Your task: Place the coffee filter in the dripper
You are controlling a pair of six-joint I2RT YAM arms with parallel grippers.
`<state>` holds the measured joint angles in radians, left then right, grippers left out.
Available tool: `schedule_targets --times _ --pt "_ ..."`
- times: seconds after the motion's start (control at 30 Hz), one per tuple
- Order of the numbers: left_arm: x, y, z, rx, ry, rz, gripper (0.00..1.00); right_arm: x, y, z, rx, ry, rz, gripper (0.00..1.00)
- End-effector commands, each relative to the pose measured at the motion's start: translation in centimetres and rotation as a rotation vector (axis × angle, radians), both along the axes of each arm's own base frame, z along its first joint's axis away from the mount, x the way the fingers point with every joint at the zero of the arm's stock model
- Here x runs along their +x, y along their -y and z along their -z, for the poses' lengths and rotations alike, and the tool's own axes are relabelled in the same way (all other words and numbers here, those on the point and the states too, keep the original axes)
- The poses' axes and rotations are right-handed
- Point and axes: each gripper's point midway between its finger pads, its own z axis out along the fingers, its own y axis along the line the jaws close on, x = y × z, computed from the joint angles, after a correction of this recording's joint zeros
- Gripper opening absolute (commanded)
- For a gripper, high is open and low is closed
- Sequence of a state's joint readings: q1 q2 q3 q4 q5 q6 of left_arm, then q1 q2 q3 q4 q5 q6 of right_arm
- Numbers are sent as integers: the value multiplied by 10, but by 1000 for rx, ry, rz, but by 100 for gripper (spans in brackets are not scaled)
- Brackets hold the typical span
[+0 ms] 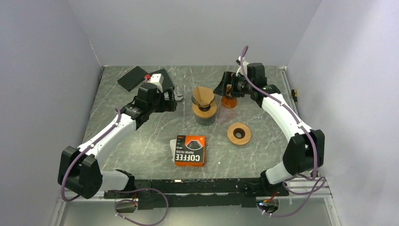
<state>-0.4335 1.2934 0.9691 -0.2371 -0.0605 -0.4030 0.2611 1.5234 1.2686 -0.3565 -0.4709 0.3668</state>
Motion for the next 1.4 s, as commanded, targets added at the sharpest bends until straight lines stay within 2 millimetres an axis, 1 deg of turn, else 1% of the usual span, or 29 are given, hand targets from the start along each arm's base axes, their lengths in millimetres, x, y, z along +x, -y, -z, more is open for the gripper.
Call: schedule_targets --times 0.0,0.13,0.23,0.3,0.33,0.4,0.43,0.5,0.67,0.8,0.9,0.97,1.07,1.17,1.23,1.37 --pt "6 7 -16 -38 39 7 100 3 7 -32 -6 115 37 94" --pt "5 8 -18 -40 44 16 99 -1 20 -26 -30 113 93 93" --pt "5 9 -19 -47 51 26 99 -4 35 -23 -33 118 158 93" --pt "4 10 -20 -51 56 35 99 -9 44 -14 -50 108 198 93" --pt "4 10 -22 -53 60 37 99 -12 49 -12 -57 111 219 93" --pt "3 10 -25 -53 69 41 99 -17 62 0 -78 86 275 94" --pt "3 9 -26 -53 76 40 99 -21 70 3 -85 81 303 94" --pt "2 8 -29 -50 89 38 99 -30 84 14 -95 49 361 99" --pt "0 5 -33 -50 114 34 99 -55 119 47 -87 -56 508 99" --pt "2 6 -31 -55 115 34 99 -79 141 81 -102 -213 645 99" --pt "3 7 -28 -51 102 36 99 -96 153 106 -161 -341 731 99" --pt "3 8 -25 -49 94 37 99 -104 162 122 -210 -413 780 97" --pt "3 9 -22 -48 89 40 99 -108 160 140 -234 -495 755 94" --pt "4 7 -21 -36 82 32 99 -109 148 155 -209 -551 695 90" --pt "4 4 -20 -24 77 26 99 -109 144 162 -199 -571 682 87" --pt "4 1 -20 -14 79 16 99 -111 145 174 -220 -612 682 81"
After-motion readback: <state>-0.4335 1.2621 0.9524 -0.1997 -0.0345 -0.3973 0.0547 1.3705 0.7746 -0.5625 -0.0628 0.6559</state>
